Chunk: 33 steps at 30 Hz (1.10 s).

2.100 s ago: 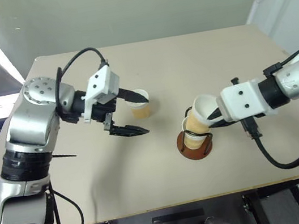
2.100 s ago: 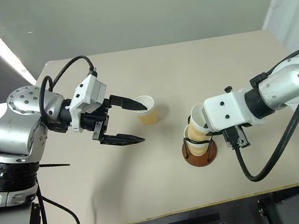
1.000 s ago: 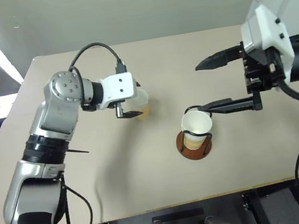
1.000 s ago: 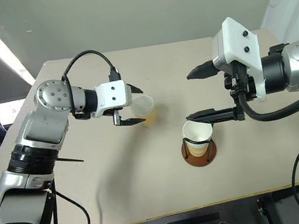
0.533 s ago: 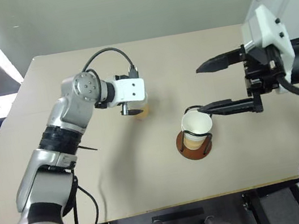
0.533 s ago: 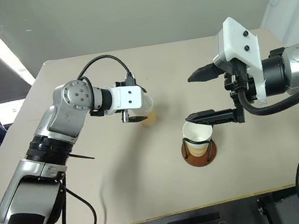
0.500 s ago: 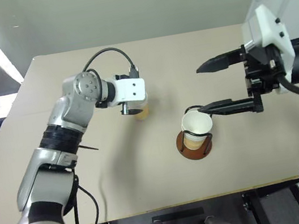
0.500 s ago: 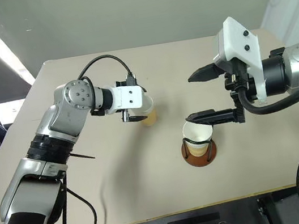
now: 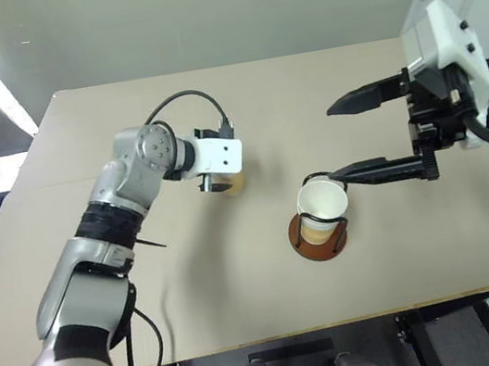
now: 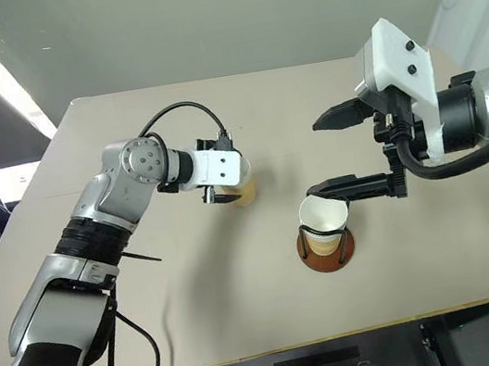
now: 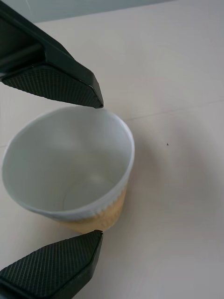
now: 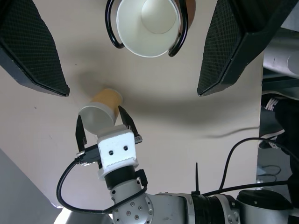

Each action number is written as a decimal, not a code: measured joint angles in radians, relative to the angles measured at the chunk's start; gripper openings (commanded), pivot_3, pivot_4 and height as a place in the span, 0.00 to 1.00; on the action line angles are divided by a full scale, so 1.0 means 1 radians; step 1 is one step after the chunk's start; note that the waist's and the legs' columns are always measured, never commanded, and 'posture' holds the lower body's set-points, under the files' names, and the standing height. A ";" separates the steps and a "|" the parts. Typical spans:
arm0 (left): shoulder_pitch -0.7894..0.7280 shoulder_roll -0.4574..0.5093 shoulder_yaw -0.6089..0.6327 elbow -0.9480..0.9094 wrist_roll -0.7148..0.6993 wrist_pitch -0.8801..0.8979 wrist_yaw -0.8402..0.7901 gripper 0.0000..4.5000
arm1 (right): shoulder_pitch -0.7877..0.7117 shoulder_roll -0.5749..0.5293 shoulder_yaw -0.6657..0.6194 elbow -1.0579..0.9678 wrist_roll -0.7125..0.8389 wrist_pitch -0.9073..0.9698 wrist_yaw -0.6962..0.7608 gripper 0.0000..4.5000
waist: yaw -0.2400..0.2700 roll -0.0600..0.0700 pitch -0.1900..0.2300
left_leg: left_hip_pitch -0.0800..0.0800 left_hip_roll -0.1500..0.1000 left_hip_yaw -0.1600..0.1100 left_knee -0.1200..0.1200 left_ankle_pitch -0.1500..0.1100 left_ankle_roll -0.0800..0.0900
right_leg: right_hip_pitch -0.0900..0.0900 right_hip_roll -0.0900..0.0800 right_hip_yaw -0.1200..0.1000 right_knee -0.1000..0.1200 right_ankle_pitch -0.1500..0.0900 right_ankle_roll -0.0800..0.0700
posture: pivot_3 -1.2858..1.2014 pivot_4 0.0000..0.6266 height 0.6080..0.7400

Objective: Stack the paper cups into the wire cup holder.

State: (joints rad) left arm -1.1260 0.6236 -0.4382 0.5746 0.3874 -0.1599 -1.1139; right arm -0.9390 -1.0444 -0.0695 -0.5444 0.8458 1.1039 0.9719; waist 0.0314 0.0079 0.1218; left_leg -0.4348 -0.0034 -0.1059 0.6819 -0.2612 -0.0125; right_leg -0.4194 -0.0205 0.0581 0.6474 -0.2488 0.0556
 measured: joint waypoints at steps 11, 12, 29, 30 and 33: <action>0.054 0.009 -0.011 -0.036 -0.056 -0.033 -0.154 0.21 | 0.011 -0.001 -0.022 0.018 0.021 -0.003 -0.025 1.00 | 0.000 0.000 0.000 | 0.000 0.000 0.000 0.001 0.000 0.000 | 0.000 0.000 0.000 0.001 0.000 0.000 | 0.52 0.24 1.00; 0.060 0.013 -0.011 -0.049 -0.069 -0.035 -0.174 0.14 | 0.012 -0.001 -0.032 0.027 0.026 -0.001 -0.030 1.00 | 0.000 0.000 0.000 | 0.000 0.000 0.000 0.001 0.000 0.000 | 0.000 0.000 0.000 0.001 0.000 0.000 | 0.52 0.24 1.00; 0.074 0.076 0.049 -0.201 -0.228 0.062 -0.331 0.01 | 0.172 -0.118 -0.103 0.107 0.012 -0.082 0.023 1.00 | 0.006 0.000 0.000 | -0.001 0.000 0.001 0.002 0.000 0.000 | -0.001 0.000 0.000 0.003 0.000 0.000 | 0.52 0.24 1.00; 0.074 0.076 0.063 -0.225 -0.255 0.091 -0.350 0.01 | 0.198 -0.147 -0.107 0.107 0.007 -0.091 0.048 1.00 | 0.008 0.000 0.000 | -0.002 0.000 0.001 0.002 0.000 0.001 | -0.001 0.000 0.000 0.003 0.000 0.000 | 0.52 0.24 1.00; 0.067 0.079 0.107 -0.306 -0.345 0.185 -0.400 0.01 | 0.267 -0.204 -0.125 0.103 -0.001 -0.112 0.109 1.00 | 0.007 0.000 0.000 | -0.001 0.000 0.002 0.002 0.000 0.001 | 0.000 0.000 0.000 0.003 0.000 0.001 | 0.52 0.24 1.00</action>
State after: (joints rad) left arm -1.0592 0.7027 -0.3310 0.2682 0.0424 0.0253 -1.5134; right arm -0.6721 -1.2484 -0.1944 -0.4416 0.8448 0.9917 1.0813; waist 0.0384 0.0080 0.1215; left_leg -0.4361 -0.0034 -0.1036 0.6838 -0.2613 -0.0119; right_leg -0.4198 -0.0207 0.0583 0.6499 -0.2486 0.0561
